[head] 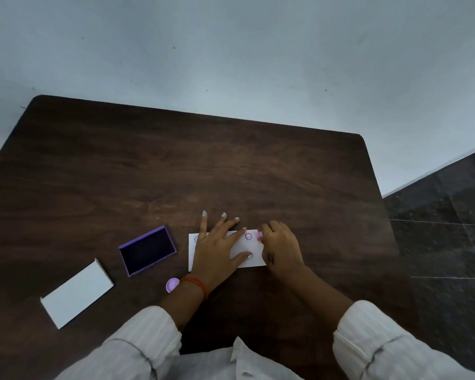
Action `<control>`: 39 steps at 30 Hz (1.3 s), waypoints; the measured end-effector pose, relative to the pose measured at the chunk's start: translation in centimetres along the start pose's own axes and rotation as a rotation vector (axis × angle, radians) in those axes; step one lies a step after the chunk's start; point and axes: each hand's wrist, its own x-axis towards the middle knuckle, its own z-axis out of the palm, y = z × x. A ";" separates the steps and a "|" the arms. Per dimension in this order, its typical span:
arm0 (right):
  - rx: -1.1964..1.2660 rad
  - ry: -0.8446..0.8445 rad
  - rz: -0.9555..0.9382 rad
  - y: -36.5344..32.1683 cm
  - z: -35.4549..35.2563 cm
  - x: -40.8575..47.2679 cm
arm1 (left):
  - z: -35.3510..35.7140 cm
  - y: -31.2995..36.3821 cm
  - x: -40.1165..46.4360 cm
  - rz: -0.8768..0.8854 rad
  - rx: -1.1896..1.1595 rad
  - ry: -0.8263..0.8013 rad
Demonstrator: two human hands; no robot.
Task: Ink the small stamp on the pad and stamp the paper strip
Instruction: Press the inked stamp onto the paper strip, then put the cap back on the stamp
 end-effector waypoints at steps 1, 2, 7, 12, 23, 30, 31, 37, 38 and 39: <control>0.020 -0.013 -0.004 0.2 -0.3 0.1 | 0.0 0.0 0.0 0.000 -0.005 -0.003; 0.043 -0.027 -0.007 0.4 -0.7 0.1 | -0.1 0.0 0.0 0.003 -0.004 -0.008; 0.460 0.258 0.258 0.6 -2.4 -1.4 | -0.1 0.0 0.1 0.005 0.032 -0.039; 1.262 0.334 0.567 0.7 -2.4 -3.7 | -0.4 0.2 0.1 0.002 0.050 -0.054; 2.040 0.109 0.761 -1.0 -0.2 -7.3 | -3.5 -0.1 -2.8 -0.134 -0.116 0.104; 2.062 0.064 0.732 -1.6 0.7 -8.3 | -4.6 -1.5 -10.0 -0.351 -0.085 0.146; 2.054 0.056 0.730 -1.7 0.8 -8.5 | -4.6 -1.6 -10.6 -0.385 -0.091 0.141; 2.028 0.011 0.699 -2.3 1.3 -8.8 | -4.2 -2.0 -11.8 -0.459 -0.171 0.120; 2.027 0.003 0.695 -2.4 1.3 -8.8 | -4.3 -2.0 -11.8 -0.464 -0.181 0.126; 2.026 -0.004 0.690 -2.5 1.4 -8.9 | -4.4 -2.0 -11.7 -0.471 -0.189 0.128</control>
